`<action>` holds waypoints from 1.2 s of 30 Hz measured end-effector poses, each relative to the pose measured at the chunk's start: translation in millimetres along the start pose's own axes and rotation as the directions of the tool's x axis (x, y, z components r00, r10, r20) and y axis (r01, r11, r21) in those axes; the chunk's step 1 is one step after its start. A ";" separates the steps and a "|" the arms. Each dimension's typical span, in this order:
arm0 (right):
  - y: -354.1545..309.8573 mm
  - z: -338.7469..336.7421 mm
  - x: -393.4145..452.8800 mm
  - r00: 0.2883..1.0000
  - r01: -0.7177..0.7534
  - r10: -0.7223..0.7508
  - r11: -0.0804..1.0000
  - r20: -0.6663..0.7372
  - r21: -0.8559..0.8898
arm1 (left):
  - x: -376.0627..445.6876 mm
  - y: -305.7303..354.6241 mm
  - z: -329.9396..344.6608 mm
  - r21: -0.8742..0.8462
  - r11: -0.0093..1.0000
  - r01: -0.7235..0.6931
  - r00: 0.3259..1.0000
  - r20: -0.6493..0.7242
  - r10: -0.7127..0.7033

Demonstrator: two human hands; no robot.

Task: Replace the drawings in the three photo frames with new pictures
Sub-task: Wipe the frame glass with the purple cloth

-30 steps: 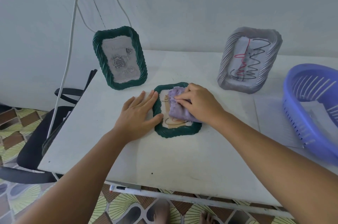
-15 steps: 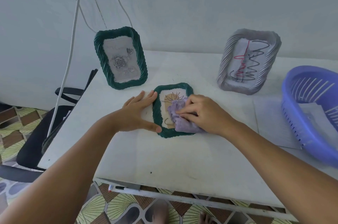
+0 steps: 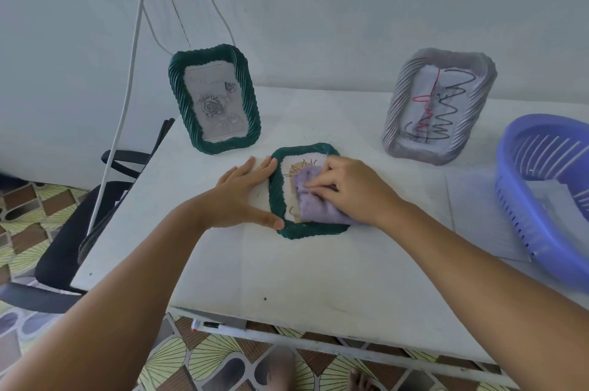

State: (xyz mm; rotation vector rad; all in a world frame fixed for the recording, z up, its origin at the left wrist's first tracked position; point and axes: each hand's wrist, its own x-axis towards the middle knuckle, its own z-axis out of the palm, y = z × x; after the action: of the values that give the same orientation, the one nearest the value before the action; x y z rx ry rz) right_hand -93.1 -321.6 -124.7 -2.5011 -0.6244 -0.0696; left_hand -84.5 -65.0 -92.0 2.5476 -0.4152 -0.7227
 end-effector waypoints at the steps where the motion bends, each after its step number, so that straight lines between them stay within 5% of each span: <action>1: -4.7 4.7 4.4 1.000 -0.005 0.005 1.000 -0.021 -0.002 | -0.2 0.7 0.1 -0.006 1.000 -0.003 1.000 -0.004 0.003; 7: -12.7 -2.3 -11.4 0.976 0.057 -0.086 0.987 0.199 0.150 | -1.8 5.0 -0.9 -0.003 1.000 -0.003 1.000 -0.010 0.003; 13: -13.6 5.3 5.8 0.999 -0.002 0.000 0.999 0.047 0.040 | -3.5 5.7 -1.9 -0.011 1.000 -0.003 1.000 -0.011 0.003; 18: -17.8 -2.0 -8.5 0.973 0.052 -0.085 0.987 0.215 0.153 | -1.1 3.8 -0.5 -0.003 1.000 -0.015 1.000 -0.017 0.014; 24: -11.1 2.3 2.9 0.998 -0.010 0.006 0.999 0.068 0.052 | -2.0 5.0 -0.5 -0.015 1.000 0.000 1.000 -0.015 0.000; 30: -14.2 -6.7 -8.1 0.969 0.033 -0.069 0.988 0.237 0.149 | 0.3 2.0 -0.1 -0.001 1.000 -0.015 1.000 -0.018 0.015; 36: -19.3 5.5 5.1 0.995 0.009 -0.018 0.996 0.102 0.085 | 0.5 1.5 0.9 -0.015 1.000 -0.014 1.000 -0.018 0.013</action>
State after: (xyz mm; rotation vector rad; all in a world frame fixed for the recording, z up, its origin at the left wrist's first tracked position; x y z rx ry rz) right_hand -97.7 -302.3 -118.6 -2.4309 -0.6724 0.0798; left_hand -84.8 -66.8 -92.1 2.5328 -0.4190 -0.6947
